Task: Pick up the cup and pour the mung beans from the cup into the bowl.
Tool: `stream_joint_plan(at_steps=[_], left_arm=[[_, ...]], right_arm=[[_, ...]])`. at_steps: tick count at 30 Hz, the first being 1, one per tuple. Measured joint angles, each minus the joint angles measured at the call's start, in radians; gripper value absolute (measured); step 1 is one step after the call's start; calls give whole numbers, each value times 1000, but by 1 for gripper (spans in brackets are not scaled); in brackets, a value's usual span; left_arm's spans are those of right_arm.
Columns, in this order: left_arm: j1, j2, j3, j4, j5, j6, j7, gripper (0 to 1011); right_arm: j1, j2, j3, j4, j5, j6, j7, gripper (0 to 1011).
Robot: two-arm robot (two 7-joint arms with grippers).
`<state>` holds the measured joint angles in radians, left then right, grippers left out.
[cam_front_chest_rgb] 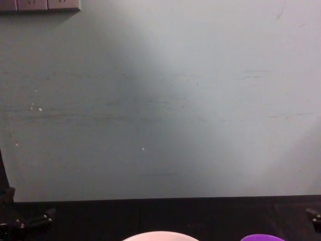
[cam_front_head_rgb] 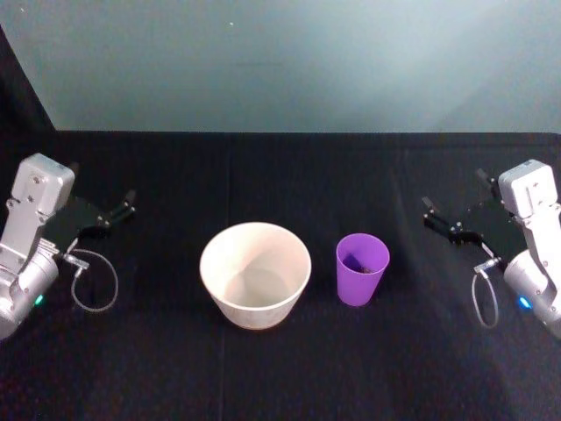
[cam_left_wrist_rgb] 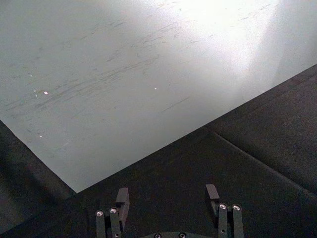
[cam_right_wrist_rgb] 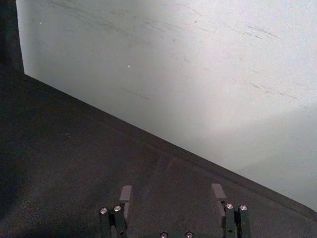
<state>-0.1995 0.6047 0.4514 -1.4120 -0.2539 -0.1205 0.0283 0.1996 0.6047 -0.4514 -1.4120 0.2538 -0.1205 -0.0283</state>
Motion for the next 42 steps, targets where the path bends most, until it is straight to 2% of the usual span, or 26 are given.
stream_joint_plan(at_steps=[42], left_arm=[[0,0,0,0,0,0,0,1000]], right_arm=[[0,0,0,0,0,0,0,1003]])
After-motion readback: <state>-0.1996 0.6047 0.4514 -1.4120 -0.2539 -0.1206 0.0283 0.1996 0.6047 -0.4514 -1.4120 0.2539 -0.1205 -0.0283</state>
